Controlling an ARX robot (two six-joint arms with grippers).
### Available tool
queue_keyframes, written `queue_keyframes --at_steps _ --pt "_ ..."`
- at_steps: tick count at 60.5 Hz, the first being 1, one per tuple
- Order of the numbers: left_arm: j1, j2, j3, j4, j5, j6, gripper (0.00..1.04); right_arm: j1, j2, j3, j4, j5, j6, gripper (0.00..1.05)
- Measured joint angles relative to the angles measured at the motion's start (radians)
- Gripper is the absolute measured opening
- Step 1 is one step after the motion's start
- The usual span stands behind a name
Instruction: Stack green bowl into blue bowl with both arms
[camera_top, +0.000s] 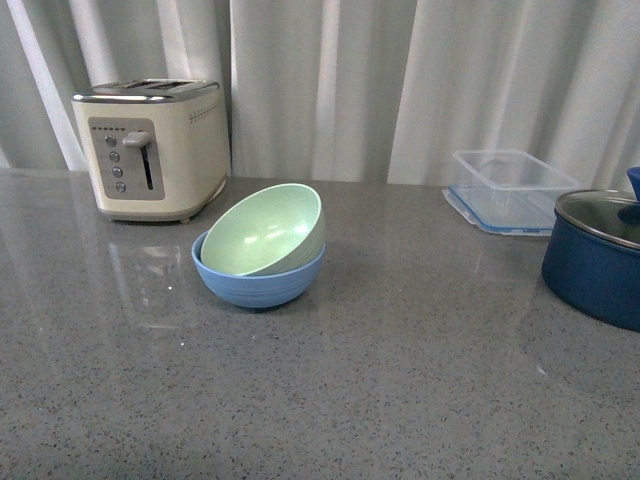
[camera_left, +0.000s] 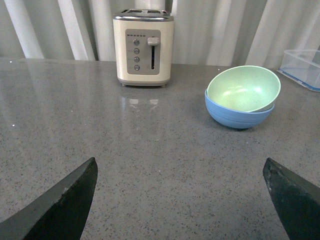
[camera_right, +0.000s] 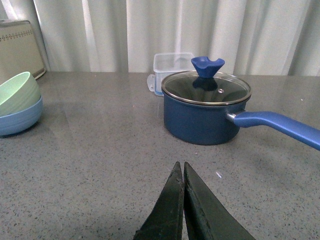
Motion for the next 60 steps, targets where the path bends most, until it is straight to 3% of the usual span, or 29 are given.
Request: queue_keyframes --at_steps 5,8,19,37,60 --pt "0.000 0.002 0.000 0.000 0.000 0.000 0.98 0.000 0.000 0.000 -0.001 0.000 0.000 0.01" --pt "0.000 0.001 0.000 0.000 0.000 0.000 0.98 0.000 0.000 0.000 -0.001 0.000 -0.001 0.06" --pt "0.000 0.000 0.000 0.000 0.000 0.000 0.98 0.000 -0.001 0.000 -0.002 0.000 -0.001 0.45" --pt "0.000 0.000 0.000 0.000 0.000 0.000 0.98 0.000 -0.001 0.000 -0.002 0.000 0.000 0.97" --pt "0.000 0.000 0.000 0.000 0.000 0.000 0.98 0.000 -0.001 0.000 -0.002 0.000 0.000 0.95"
